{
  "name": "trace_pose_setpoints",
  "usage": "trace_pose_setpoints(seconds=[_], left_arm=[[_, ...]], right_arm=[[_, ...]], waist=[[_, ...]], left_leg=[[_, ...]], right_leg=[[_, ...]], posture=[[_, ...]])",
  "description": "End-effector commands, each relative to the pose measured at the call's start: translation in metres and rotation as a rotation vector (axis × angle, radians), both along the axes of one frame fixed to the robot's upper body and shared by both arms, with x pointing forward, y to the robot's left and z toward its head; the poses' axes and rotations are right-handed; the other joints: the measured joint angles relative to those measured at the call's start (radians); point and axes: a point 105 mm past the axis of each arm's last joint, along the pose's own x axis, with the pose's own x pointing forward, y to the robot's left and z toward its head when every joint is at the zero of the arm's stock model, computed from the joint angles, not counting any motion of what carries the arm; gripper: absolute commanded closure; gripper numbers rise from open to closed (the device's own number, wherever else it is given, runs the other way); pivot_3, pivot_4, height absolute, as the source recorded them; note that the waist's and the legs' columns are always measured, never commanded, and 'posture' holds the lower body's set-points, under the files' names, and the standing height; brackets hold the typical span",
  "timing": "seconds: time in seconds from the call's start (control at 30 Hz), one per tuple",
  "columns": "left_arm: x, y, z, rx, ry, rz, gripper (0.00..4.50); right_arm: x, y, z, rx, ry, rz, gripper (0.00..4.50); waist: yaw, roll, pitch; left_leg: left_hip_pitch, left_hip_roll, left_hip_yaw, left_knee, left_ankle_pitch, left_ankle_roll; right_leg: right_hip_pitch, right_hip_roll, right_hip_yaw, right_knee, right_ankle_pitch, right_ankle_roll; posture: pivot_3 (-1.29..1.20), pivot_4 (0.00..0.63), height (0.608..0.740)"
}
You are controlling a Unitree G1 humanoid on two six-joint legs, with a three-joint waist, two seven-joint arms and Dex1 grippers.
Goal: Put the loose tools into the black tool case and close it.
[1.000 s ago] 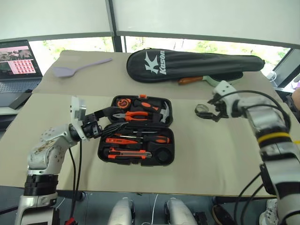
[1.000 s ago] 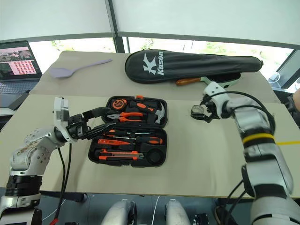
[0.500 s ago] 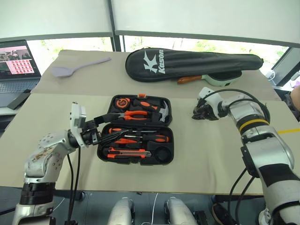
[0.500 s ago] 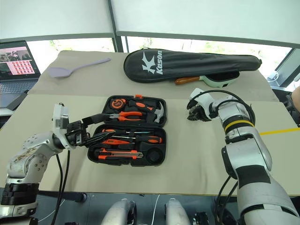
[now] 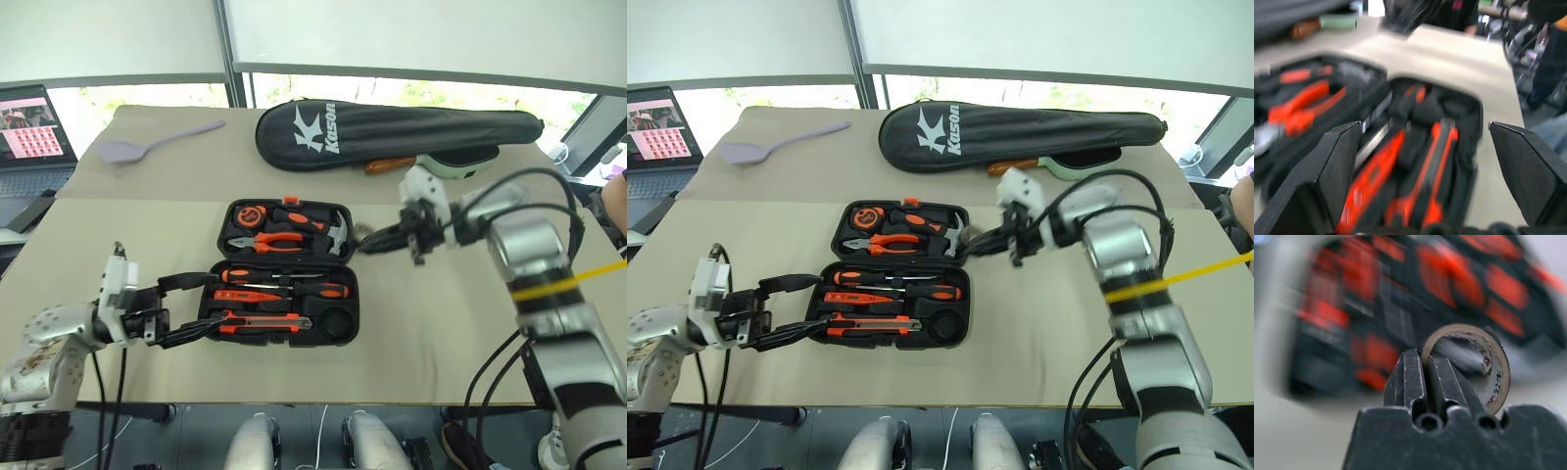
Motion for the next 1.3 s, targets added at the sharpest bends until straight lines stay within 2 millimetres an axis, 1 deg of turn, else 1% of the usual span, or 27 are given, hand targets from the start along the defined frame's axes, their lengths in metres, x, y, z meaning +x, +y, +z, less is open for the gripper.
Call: trace_pose_setpoints(seconds=[0.03, 0.07, 0.13, 0.2, 0.33, 0.5, 0.63, 0.73, 0.8, 0.9, 0.97, 1.0, 1.07, 1.13, 1.17, 1.23, 1.3], left_arm=[[-0.01, 0.002, -0.001, 0.042, -0.03, -0.037, 0.0], [-0.012, 0.0, -0.001, 0.037, -0.047, -0.044, 0.0], [-0.014, -0.002, -0.002, 0.028, -0.054, -0.048, 0.0], [-0.015, -0.004, -0.004, 0.026, -0.041, -0.054, 0.0], [-0.017, -0.008, -0.005, 0.025, -0.036, -0.06, 0.0], [-0.015, -0.012, -0.001, 0.022, -0.044, -0.061, 0.0], [-0.012, -0.019, 0.005, 0.019, -0.051, -0.06, 0.0], [-0.008, -0.024, 0.011, 0.006, -0.056, -0.045, 0.0], [-0.005, -0.026, 0.014, 0.0, -0.058, -0.028, 0.0], [0.008, -0.026, 0.023, -0.006, -0.126, 0.072, 0.0], [0.011, -0.024, 0.024, -0.014, -0.113, 0.099, 0.0], [0.011, -0.02, 0.023, -0.007, -0.1, 0.113, 0.0], [0.012, -0.013, 0.023, -0.002, -0.081, 0.146, 0.0], [0.02, -0.001, 0.022, -0.002, -0.07, 0.233, 0.53], [0.029, 0.01, 0.021, 0.002, -0.056, 0.319, 0.71], [0.041, 0.026, 0.019, 0.019, -0.052, 0.44, 1.53], [0.058, 0.045, 0.014, 0.024, -0.046, 0.59, 2.37]], right_arm=[[-0.047, 0.025, -0.009, -0.006, 0.011, 0.11, 4.47], [-0.05, 0.024, -0.02, -0.031, 0.017, 0.103, 4.47], [-0.054, 0.022, -0.033, -0.068, 0.016, 0.097, 4.47], [-0.052, 0.02, -0.043, -0.095, 0.018, 0.066, 4.47], [-0.046, 0.008, -0.062, -0.213, -0.004, 0.023, 4.47], [-0.039, 0.005, -0.067, -0.248, -0.004, -0.009, 4.47], [-0.035, 0.009, -0.07, -0.251, 0.003, -0.021, 4.47], [-0.036, 0.012, -0.072, -0.254, 0.027, -0.007, 4.47], [-0.036, 0.014, -0.071, -0.257, 0.017, 0.007, 3.73], [-0.038, 0.011, -0.068, -0.283, -0.021, 0.046, 2.85], [-0.04, 0.01, -0.063, -0.267, -0.019, 0.067, 2.09], [-0.041, 0.009, -0.054, -0.222, -0.008, 0.075, 1.83], [-0.041, 0.003, -0.037, -0.144, 0.025, 0.066, 1.83], [-0.04, -0.006, -0.025, -0.081, 0.053, 0.049, 1.73], [-0.034, -0.013, -0.02, -0.047, 0.05, 0.012, 1.73], [-0.026, -0.022, -0.015, -0.006, 0.036, -0.043, 1.73], [0.004, -0.036, -0.018, 0.08, -0.05, -0.197, 2.23]], waist=[[0.008, 0.0, 0.0], [0.013, 0.0, 0.0], [0.024, -0.001, 0.0], [0.028, -0.002, 0.0], [0.023, -0.003, 0.0], [0.019, -0.003, 0.0], [0.024, -0.003, 0.0], [0.024, -0.004, 0.001], [0.021, -0.004, 0.001], [0.021, -0.004, 0.001], [0.019, -0.004, 0.0], [0.019, -0.005, 0.0], [0.019, -0.005, 0.001], [0.018, -0.005, 0.001], [0.018, -0.006, 0.001], [0.019, -0.006, 0.001], [0.02, -0.008, 0.001]], left_leg=[[0.0, 0.0, 0.0, 0.001, 0.0, 0.0], [0.0, -0.001, 0.0, 0.002, 0.0, 0.0], [0.0, -0.002, 0.002, 0.005, 0.0, 0.0], [0.0, -0.002, 0.005, 0.01, 0.0, 0.0], [0.001, -0.002, 0.007, 0.012, 0.0, 0.0], [0.003, -0.001, 0.007, 0.011, 0.0, 0.0], [0.003, -0.002, 0.007, 0.011, 0.0, 0.0], [0.003, -0.002, 0.007, 0.011, 0.0, 0.0], [0.003, -0.001, 0.006, 0.011, 0.0, 0.0], [0.003, -0.001, 0.006, 0.011, 0.0, 0.0], [0.003, -0.001, 0.006, 0.011, 0.0, 0.0], [0.003, -0.001, 0.006, 0.011, 0.0, 0.0], [0.003, -0.001, 0.005, 0.011, 0.0, 0.0], [0.002, -0.001, 0.004, 0.011, 0.0, 0.0], [0.003, -0.001, 0.004, 0.011, 0.0, 0.0], [0.005, -0.001, 0.003, 0.011, 0.0, 0.0], [0.005, -0.001, 0.003, 0.011, 0.0, 0.0]], right_leg=[[0.0, -0.001, 0.0, 0.0, 0.0, 0.0], [0.001, -0.001, 0.0, 0.0, 0.0, 0.0], [0.002, -0.002, -0.001, 0.0, 0.0, 0.0], [0.003, -0.002, -0.001, 0.002, 0.0, 0.001], [0.001, -0.001, -0.001, 0.006, 0.0, -0.001], [0.001, 0.001, 0.0, 0.009, -0.001, -0.002], [0.002, 0.0, 0.0, 0.009, -0.001, -0.002], [0.002, 0.0, 0.0, 0.009, -0.001, -0.002], [0.002, 0.001, 0.0, 0.01, -0.001, -0.002], [0.002, 0.001, 0.0, 0.01, -0.001, -0.002], [0.002, 0.001, 0.0, 0.01, -0.001, -0.002], [0.002, 0.001, 0.0, 0.01, -0.001, -0.002], [0.002, 0.001, 0.0, 0.01, -0.001, -0.002], [0.001, 0.001, 0.0, 0.01, -0.001, -0.002], [0.002, 0.001, 0.0, 0.01, -0.001, -0.002], [0.003, 0.001, 0.0, 0.01, -0.001, -0.002], [0.004, 0.001, 0.0, 0.01, -0.001, -0.002]], posture=[[0.0, 0.15, 0.74], [0.0, 0.15, 0.74], [0.0, 0.15, 0.74], [0.0, 0.15, 0.74], [0.0, 0.15, 0.74], [0.0, 0.15, 0.74], [0.0, 0.15, 0.74], [0.0, 0.15, 0.74], [0.0, 0.15, 0.74], [0.0, 0.15, 0.74], [0.0, 0.15, 0.74], [0.0, 0.15, 0.74], [0.0, 0.15, 0.74], [0.0, 0.15, 0.74], [0.0, 0.15, 0.74], [0.0, 0.15, 0.74], [0.0, 0.15, 0.74]])
